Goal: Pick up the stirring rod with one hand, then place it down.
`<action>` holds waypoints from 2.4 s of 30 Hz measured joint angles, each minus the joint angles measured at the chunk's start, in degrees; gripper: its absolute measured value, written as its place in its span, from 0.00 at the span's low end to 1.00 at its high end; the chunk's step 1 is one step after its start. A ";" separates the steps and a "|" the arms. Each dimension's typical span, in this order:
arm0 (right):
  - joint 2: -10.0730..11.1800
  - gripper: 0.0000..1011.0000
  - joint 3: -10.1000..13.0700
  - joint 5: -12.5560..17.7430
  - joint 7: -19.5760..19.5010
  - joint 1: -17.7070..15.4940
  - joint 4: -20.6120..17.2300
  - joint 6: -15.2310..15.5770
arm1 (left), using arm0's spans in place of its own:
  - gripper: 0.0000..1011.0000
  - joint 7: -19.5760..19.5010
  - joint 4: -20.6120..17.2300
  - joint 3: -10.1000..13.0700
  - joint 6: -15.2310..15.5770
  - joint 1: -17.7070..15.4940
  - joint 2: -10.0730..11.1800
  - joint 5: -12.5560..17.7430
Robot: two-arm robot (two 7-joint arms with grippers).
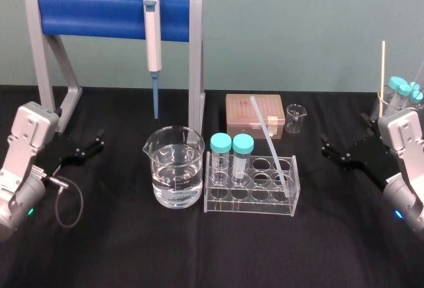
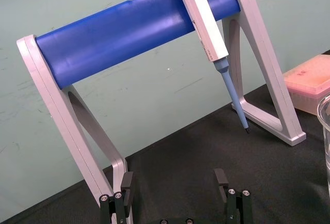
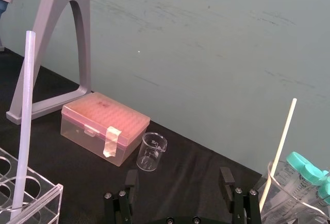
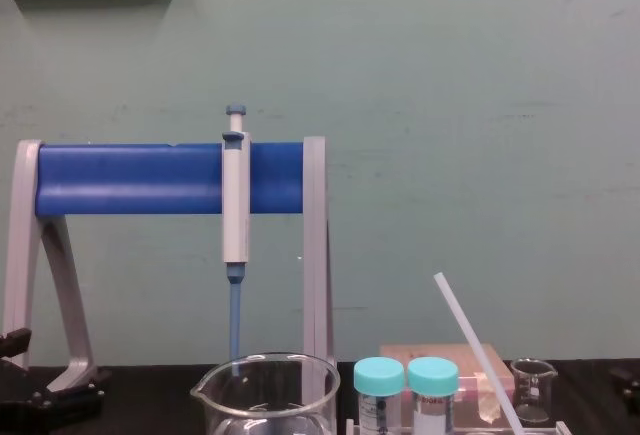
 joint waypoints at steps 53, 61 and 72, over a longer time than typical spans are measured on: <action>0.00 0.99 0.00 0.00 0.00 0.00 0.00 0.00 | 0.99 0.00 0.00 0.00 0.00 0.00 0.00 0.00; 0.00 0.99 0.00 0.00 0.00 0.00 0.00 0.00 | 0.99 0.00 0.00 0.00 0.00 0.00 0.00 0.00; 0.00 0.99 0.00 0.00 0.00 0.00 0.01 0.00 | 0.99 0.00 0.00 0.00 0.00 0.00 0.00 0.00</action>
